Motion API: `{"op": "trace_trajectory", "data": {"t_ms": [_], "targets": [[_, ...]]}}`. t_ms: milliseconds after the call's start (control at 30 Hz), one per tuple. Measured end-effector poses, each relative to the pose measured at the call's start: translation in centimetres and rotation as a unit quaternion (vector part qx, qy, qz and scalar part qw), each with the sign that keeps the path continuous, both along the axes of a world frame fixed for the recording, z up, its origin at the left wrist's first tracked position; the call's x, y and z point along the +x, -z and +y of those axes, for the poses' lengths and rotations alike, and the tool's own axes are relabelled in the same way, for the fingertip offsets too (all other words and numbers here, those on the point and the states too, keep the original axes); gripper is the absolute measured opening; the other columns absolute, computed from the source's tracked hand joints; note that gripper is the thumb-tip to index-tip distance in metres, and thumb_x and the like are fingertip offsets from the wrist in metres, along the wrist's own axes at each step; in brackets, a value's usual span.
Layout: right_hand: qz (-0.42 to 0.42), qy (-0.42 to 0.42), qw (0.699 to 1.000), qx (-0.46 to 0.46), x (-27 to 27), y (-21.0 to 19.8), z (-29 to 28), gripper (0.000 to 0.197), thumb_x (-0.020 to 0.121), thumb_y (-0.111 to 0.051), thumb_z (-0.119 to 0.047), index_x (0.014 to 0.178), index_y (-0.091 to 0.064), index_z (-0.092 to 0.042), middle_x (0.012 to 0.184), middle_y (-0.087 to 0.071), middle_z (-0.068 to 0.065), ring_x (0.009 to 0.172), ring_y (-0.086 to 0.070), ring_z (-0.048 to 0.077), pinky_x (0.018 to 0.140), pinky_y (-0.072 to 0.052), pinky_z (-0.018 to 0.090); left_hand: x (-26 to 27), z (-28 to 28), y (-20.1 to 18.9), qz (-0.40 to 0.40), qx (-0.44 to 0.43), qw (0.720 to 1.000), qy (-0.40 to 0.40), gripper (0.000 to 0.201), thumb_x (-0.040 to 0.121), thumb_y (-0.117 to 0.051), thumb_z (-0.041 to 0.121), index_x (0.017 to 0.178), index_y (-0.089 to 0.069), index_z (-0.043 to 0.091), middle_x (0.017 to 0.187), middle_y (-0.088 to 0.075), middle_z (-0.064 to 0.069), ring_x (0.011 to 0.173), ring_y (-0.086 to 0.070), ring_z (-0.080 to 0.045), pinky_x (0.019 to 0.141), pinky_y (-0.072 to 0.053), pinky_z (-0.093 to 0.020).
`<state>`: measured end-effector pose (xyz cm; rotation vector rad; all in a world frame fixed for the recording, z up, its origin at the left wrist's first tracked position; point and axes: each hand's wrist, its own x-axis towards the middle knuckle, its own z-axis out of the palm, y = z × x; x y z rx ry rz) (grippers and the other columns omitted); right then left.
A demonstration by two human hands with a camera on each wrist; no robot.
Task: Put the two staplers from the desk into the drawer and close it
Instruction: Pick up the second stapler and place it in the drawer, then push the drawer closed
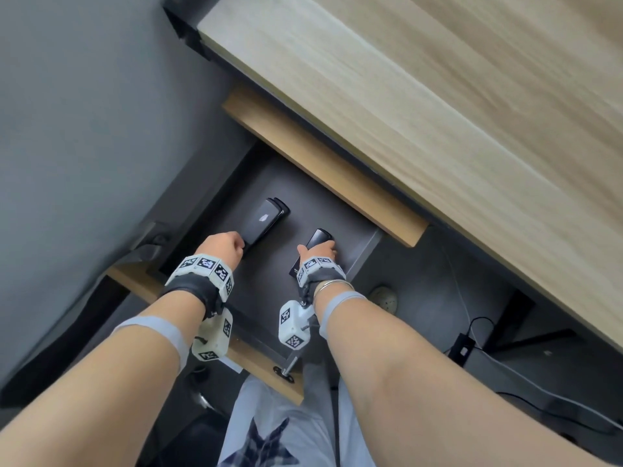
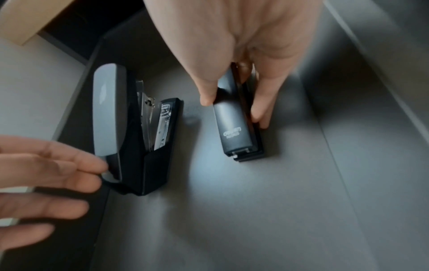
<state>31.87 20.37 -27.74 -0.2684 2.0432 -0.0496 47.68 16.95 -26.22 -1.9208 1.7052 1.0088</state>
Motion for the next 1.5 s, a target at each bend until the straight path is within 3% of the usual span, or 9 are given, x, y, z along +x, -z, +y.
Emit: {"op": "trace_trajectory", "data": {"t_ms": [300,433,567,700,1000,1167,1333,1400,1500], "targets": [[0.028,-0.034,0.999,-0.004,-1.2,-0.2,0.3,0.060,0.090,-0.060,-0.030,0.136,-0.032,-0.002,0.142,-0.044,0.017,0.129,-0.049,0.034,0.101,-0.042,0.039,1.2,1.3,-0.7,-0.014,0.003,0.999,-0.032,0.032,0.089,-0.042,0.012,0.111,-0.065,0.015,0.112,-0.068,-0.015,0.099,-0.065,-0.034,0.082,-0.051,-0.033],[0.065,-0.120,0.990,-0.042,-2.7,-2.9,-0.2,0.048,0.095,-0.050,-0.024,0.136,-0.034,-0.004,0.141,-0.043,0.016,0.127,-0.050,0.034,0.097,-0.043,0.037,1.1,2.2,-2.2,-0.017,0.000,0.999,-0.041,0.031,0.089,-0.042,0.011,0.110,-0.065,0.013,0.112,-0.068,-0.015,0.101,-0.064,-0.034,0.084,-0.051,-0.033],[0.089,-0.249,0.959,-0.098,-4.0,-7.1,-1.0,0.036,0.097,-0.041,-0.015,0.131,-0.046,-0.007,0.135,-0.048,0.014,0.121,-0.053,0.033,0.093,-0.044,0.034,1.0,3.2,-4.3,-0.022,-0.002,0.998,-0.054,0.030,0.088,-0.042,0.009,0.106,-0.066,0.012,0.110,-0.069,-0.015,0.101,-0.064,-0.033,0.083,-0.050,-0.034],[0.133,-0.354,0.911,-0.164,-5.2,-12.7,-2.1,0.031,0.096,-0.038,-0.009,0.114,-0.063,-0.010,0.115,-0.067,0.013,0.103,-0.065,0.032,0.073,-0.044,0.027,1.6,4.1,-6.8,-0.049,0.004,0.996,-0.076,0.030,0.089,-0.043,0.009,0.109,-0.065,0.011,0.114,-0.068,-0.015,0.106,-0.062,-0.032,0.087,-0.050,-0.034],[0.256,-0.318,0.861,-0.303,-10.6,-22.2,-3.9,0.024,0.092,-0.044,-0.016,0.103,-0.066,-0.018,0.101,-0.071,0.011,0.094,-0.066,0.032,0.072,-0.049,0.030,3.4,7.8,-9.8,-0.123,0.066,0.986,-0.087,0.029,0.091,-0.045,0.009,0.113,-0.063,0.003,0.114,-0.067,-0.018,0.105,-0.063,-0.034,0.085,-0.051,-0.036],[0.305,-0.295,0.845,-0.326,-15.6,-21.7,-4.3,0.031,0.090,-0.048,-0.011,0.119,-0.057,-0.015,0.127,-0.058,0.008,0.114,-0.056,0.029,0.092,-0.046,0.037,3.3,9.3,-10.4,-0.145,0.106,0.979,-0.095,0.027,0.092,-0.051,0.021,0.100,-0.064,-0.001,0.108,-0.067,-0.022,0.089,-0.065,-0.035,0.077,-0.050,-0.035],[0.329,-0.271,0.863,-0.271,-18.2,-18.7,-3.0,0.048,0.090,-0.050,-0.022,0.138,-0.043,-0.025,0.150,-0.038,-0.001,0.138,-0.034,0.023,0.110,-0.028,0.042,3.4,9.9,-9.5,-0.150,0.135,0.975,-0.092,0.051,0.086,-0.056,0.014,0.136,-0.049,0.019,0.120,-0.063,-0.014,0.083,-0.059,-0.026,0.075,-0.048,-0.030],[0.336,-0.272,0.862,-0.265,-18.8,-17.6,-2.7,0.049,0.093,-0.048,-0.028,0.141,-0.039,-0.029,0.156,-0.029,-0.006,0.145,-0.024,0.019,0.114,-0.021,0.043,2.9,9.7,-9.8,-0.161,0.142,0.974,-0.068,0.040,0.086,-0.060,0.016,0.126,-0.060,0.010,0.115,-0.066,-0.014,0.089,-0.063,-0.027,0.085,-0.052,-0.032],[0.338,-0.286,0.859,-0.257,-19.4,-16.4,-2.3,0.051,0.096,-0.044,-0.035,0.145,-0.032,-0.034,0.160,-0.019,-0.011,0.149,-0.012,0.016,0.118,-0.011,0.043,1.9,9.7,-10.1,-0.188,0.168,0.967,-0.026,0.027,0.085,-0.062,0.016,0.107,-0.069,0.002,0.085,-0.064,-0.010,0.095,-0.067,-0.027,0.091,-0.055,-0.032]]}}
